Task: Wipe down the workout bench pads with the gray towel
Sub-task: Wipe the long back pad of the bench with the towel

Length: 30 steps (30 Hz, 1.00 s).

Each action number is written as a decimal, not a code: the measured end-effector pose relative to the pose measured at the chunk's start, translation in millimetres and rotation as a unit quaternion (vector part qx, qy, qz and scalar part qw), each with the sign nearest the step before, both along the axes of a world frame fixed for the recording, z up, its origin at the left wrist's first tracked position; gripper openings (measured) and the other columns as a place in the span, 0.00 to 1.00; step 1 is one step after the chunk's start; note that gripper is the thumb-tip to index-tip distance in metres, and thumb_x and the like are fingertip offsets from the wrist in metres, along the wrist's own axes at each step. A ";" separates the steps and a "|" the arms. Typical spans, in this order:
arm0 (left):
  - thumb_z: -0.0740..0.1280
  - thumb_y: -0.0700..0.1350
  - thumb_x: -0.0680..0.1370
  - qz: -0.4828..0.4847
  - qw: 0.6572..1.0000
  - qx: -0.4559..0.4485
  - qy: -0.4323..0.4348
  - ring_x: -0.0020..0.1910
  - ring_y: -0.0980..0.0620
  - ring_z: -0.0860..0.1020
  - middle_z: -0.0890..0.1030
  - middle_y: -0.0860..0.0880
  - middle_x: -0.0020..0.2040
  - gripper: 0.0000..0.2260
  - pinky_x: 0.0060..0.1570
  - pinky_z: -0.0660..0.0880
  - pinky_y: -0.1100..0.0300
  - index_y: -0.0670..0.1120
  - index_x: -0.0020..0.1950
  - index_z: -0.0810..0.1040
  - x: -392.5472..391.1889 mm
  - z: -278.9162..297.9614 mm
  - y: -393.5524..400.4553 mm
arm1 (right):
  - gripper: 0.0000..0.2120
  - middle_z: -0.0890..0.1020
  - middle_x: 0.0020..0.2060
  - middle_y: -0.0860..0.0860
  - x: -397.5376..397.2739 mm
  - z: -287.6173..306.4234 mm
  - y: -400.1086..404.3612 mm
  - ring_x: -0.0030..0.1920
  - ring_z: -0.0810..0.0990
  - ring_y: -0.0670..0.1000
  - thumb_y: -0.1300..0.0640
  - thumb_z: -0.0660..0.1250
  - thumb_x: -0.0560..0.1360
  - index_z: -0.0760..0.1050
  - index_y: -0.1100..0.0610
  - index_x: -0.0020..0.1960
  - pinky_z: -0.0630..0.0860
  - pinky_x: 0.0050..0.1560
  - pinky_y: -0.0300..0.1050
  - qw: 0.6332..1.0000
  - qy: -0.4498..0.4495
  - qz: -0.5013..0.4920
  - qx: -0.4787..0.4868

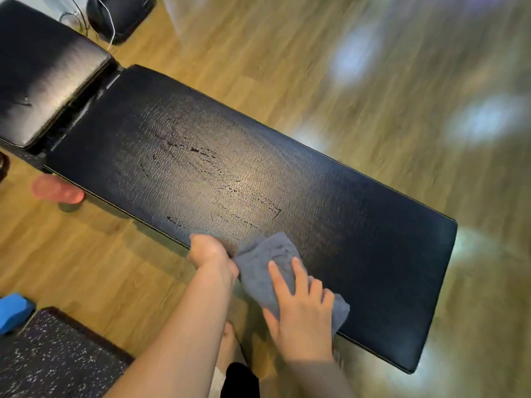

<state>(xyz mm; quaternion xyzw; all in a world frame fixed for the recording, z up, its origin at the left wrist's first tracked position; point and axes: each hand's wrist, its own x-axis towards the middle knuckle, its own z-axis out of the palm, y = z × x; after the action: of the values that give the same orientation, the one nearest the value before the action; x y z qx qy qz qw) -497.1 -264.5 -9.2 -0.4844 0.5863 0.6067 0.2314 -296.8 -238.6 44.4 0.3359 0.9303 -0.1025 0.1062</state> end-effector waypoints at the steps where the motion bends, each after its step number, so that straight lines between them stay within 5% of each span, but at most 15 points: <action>1: 0.57 0.56 0.70 0.002 1.000 -0.005 -0.011 0.55 0.40 0.81 0.80 0.46 0.63 0.27 0.57 0.76 0.37 0.49 0.67 0.76 -5.6 1.5 -1.2 | 0.41 0.75 0.68 0.59 -0.1 -0.6 6.1 0.47 0.75 0.62 0.38 0.74 0.62 0.68 0.45 0.73 0.71 0.47 0.58 1.000 0.006 0.008 0.005; 7: 0.52 0.77 0.57 0.019 0.996 -0.048 -0.078 0.69 0.42 0.73 0.71 0.53 0.75 0.49 0.68 0.66 0.40 0.58 0.76 0.64 -22.3 -19.1 -2.5 | 0.36 0.75 0.66 0.58 -38.1 -4.6 79.9 0.48 0.73 0.62 0.38 0.73 0.67 0.69 0.46 0.72 0.68 0.45 0.56 0.997 0.049 0.048 0.046; 14: 0.55 0.71 0.75 0.052 0.988 -0.113 -0.093 0.76 0.39 0.63 0.59 0.49 0.81 0.40 0.75 0.58 0.40 0.50 0.80 0.54 -14.1 18.0 16.3 | 0.33 0.66 0.71 0.57 -111.9 -4.9 184.9 0.63 0.68 0.65 0.35 0.63 0.76 0.61 0.45 0.77 0.65 0.59 0.63 0.974 0.046 -0.216 0.040; 19: 0.58 0.66 0.74 0.027 0.989 -0.129 -0.068 0.74 0.37 0.66 0.61 0.43 0.78 0.38 0.73 0.61 0.38 0.45 0.77 0.57 -11.6 18.6 19.0 | 0.33 0.72 0.68 0.58 -100.4 -2.5 118.3 0.54 0.72 0.63 0.38 0.69 0.71 0.68 0.47 0.73 0.69 0.50 0.58 0.988 0.056 -0.123 0.071; 24: 0.59 0.68 0.65 0.032 0.997 -0.074 -0.017 0.62 0.38 0.76 0.73 0.42 0.66 0.24 0.64 0.72 0.38 0.50 0.48 0.63 -13.2 13.7 7.1 | 0.35 0.75 0.67 0.60 -73.4 -1.4 12.6 0.46 0.73 0.60 0.39 0.69 0.67 0.70 0.47 0.72 0.69 0.45 0.56 0.999 0.032 0.027 0.030; 27: 0.57 0.70 0.66 0.003 0.998 -0.050 -0.041 0.64 0.36 0.76 0.72 0.41 0.70 0.35 0.63 0.73 0.36 0.48 0.64 0.64 -10.8 7.2 1.5 | 0.32 0.76 0.66 0.60 -65.0 -2.6 9.7 0.44 0.74 0.61 0.37 0.60 0.71 0.69 0.48 0.73 0.70 0.44 0.57 0.998 0.036 0.043 0.025; 30: 0.55 0.67 0.72 0.016 0.996 -0.063 -0.060 0.70 0.35 0.71 0.65 0.41 0.76 0.38 0.69 0.68 0.36 0.47 0.76 0.57 -13.7 12.3 4.3 | 0.31 0.77 0.65 0.58 -72.4 -4.7 36.9 0.45 0.73 0.61 0.36 0.62 0.72 0.69 0.47 0.72 0.69 0.43 0.55 0.994 0.048 0.086 0.043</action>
<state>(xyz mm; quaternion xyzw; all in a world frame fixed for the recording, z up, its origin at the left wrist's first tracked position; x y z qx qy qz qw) -510.8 -260.2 3.1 -0.5425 0.6006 0.5424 0.2254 -369.2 -201.8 39.7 0.2539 0.9632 -0.0686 0.0555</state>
